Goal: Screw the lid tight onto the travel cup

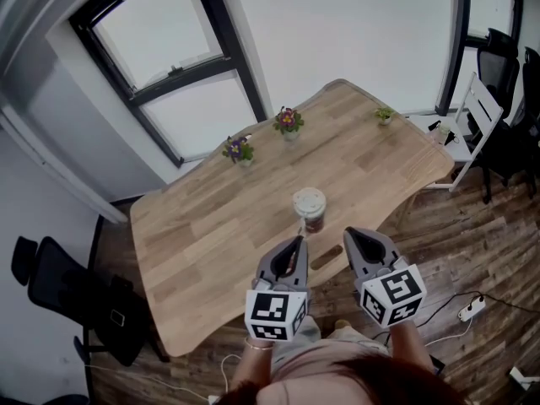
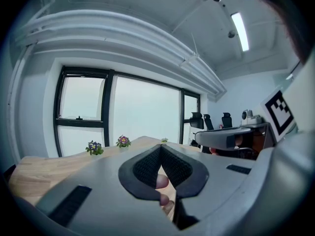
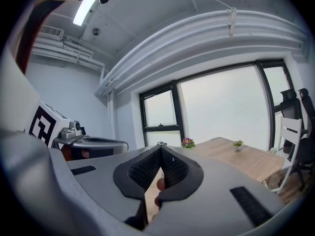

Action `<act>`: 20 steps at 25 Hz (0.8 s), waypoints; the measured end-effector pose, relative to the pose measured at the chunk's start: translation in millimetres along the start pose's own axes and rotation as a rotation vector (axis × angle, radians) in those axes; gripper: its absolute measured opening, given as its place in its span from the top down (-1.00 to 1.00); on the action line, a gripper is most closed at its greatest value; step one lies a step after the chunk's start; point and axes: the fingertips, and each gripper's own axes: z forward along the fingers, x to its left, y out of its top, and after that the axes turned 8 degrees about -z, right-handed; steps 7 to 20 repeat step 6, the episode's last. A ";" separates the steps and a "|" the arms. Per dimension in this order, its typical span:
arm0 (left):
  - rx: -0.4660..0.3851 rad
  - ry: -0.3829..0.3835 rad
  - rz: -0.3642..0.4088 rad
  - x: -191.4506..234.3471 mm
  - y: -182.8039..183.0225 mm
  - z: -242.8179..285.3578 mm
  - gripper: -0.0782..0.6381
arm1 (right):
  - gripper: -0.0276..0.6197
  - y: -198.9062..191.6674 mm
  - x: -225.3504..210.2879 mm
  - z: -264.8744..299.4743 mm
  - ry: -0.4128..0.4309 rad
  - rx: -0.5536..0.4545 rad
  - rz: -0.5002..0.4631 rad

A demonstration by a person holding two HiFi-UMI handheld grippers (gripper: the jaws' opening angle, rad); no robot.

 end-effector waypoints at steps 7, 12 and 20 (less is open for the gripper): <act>0.002 -0.013 -0.004 11.1 0.9 2.0 0.78 | 0.91 -0.8 3.9 9.6 -0.019 0.009 -0.006; 0.002 -0.013 -0.004 11.1 0.9 2.0 0.78 | 0.91 -0.8 3.9 9.6 -0.019 0.009 -0.006; 0.002 -0.013 -0.004 11.1 0.9 2.0 0.78 | 0.91 -0.8 3.9 9.6 -0.019 0.009 -0.006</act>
